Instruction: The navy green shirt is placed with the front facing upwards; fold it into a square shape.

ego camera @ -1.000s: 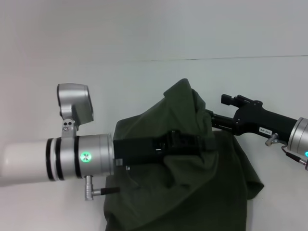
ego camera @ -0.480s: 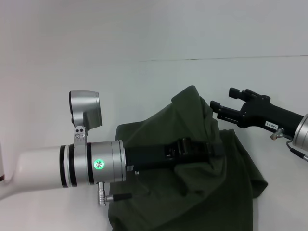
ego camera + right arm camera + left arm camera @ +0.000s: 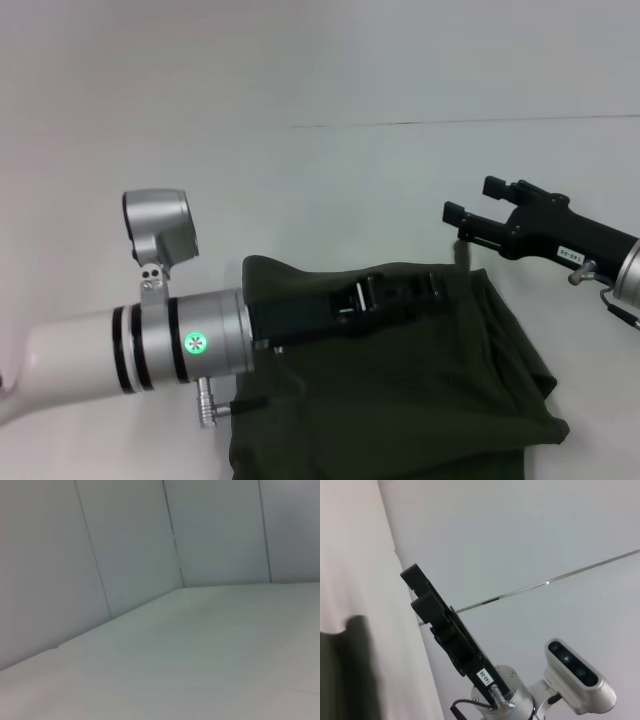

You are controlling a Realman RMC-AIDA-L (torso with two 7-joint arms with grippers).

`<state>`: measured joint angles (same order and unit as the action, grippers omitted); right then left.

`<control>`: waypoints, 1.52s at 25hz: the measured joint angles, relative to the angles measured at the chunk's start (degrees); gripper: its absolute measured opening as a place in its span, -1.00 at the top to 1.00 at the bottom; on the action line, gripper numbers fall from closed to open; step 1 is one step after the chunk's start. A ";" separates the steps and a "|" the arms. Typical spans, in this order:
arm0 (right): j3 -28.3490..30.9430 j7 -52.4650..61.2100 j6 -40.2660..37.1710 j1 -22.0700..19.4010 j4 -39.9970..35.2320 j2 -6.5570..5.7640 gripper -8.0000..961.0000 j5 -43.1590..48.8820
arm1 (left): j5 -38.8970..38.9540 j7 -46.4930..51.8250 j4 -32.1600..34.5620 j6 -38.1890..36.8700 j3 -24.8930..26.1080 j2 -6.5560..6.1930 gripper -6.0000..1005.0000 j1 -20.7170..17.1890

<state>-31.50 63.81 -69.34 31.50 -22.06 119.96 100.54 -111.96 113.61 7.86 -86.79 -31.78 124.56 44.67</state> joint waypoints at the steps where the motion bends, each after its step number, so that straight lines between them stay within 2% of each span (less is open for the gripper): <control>1: 0.34 0.00 0.00 -0.07 0.00 0.00 -0.80 -0.01 | 0.22 -0.23 0.38 -0.68 0.00 -0.07 0.26 -0.14; 4: 1.79 0.27 -0.07 -0.38 -0.02 -0.03 -0.80 -0.06 | 0.61 -1.08 3.15 -3.75 -0.07 -0.27 0.13 -0.84; 8: 1.29 4.48 -1.04 -0.61 -1.90 -0.53 -0.80 0.72 | 0.65 -4.68 10.94 -10.74 -0.34 -0.46 -0.04 -3.65; 13: -4.41 24.35 -6.23 -0.62 -13.14 -1.48 -0.80 8.18 | 0.66 -9.51 23.76 -17.09 -0.05 -1.06 -0.43 -10.04; 17: -8.39 41.78 -13.63 -0.12 -24.62 -2.44 -0.80 15.64 | -0.75 -11.04 31.55 -18.52 0.55 -2.75 -0.72 -14.62; 19: -10.53 54.30 -19.53 1.36 -31.72 -3.67 -0.80 21.11 | -1.98 -12.91 34.13 -18.76 0.70 -3.21 -0.86 -16.17; 20: -10.53 54.30 -19.53 1.36 -31.72 -3.67 -0.80 21.11 | -2.40 -15.11 35.51 -19.03 0.86 -3.25 -0.88 -17.25; 24: -11.66 69.25 -24.48 5.56 -34.56 -5.84 -0.80 28.44 | -2.84 -23.29 41.01 -19.32 2.04 -2.51 -0.92 -20.67; 26: -11.90 75.23 -26.45 7.91 -34.26 -6.43 -0.80 32.50 | -3.42 -26.17 43.19 -19.09 2.32 -2.24 -0.92 -21.95; 28: -12.08 79.84 -27.85 10.58 -34.20 -6.40 -0.80 38.11 | -4.28 -29.82 44.13 -19.09 2.51 -2.12 -0.92 -22.89; 33: -14.91 85.98 -29.89 15.80 -33.10 -5.05 -0.80 51.13 | -5.95 -36.24 44.33 -18.78 2.94 -1.32 -0.92 -24.71; 38: -16.84 87.18 -28.01 17.98 -30.06 -3.79 -0.80 53.67 | -6.05 -37.30 44.05 -18.34 2.96 -0.91 -0.92 -25.25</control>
<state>-48.34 150.98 -97.35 49.49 -52.12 116.18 154.21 -118.01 76.32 51.92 -105.13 -28.83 123.65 19.41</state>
